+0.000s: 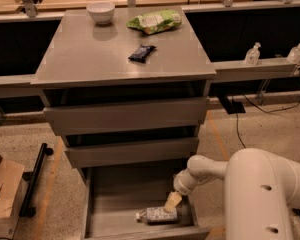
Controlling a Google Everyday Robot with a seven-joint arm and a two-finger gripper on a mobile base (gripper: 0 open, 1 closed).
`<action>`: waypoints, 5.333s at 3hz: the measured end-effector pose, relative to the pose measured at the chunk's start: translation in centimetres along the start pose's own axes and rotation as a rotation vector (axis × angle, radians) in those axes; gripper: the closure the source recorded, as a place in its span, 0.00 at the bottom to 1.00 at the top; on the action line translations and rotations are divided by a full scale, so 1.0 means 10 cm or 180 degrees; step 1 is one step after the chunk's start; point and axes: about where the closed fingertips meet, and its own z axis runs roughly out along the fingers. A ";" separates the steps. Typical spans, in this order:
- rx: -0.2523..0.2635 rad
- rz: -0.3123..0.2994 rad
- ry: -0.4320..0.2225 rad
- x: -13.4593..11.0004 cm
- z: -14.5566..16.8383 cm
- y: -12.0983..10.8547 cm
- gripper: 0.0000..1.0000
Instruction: Pick blue plastic bottle from bottom drawer and place on counter
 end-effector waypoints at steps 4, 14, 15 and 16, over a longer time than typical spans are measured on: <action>-0.0074 -0.0064 0.0241 0.37 0.93 -0.13 0.00; -0.1098 0.0204 0.0307 0.44 -0.40 1.02 1.00; -0.1034 0.0150 0.0347 0.29 -1.16 0.96 1.00; -0.0910 -0.0056 0.0416 -0.03 -1.78 0.78 1.00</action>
Offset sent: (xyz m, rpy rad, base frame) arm -0.0041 0.0000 -0.0306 -0.0903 0.0154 0.0653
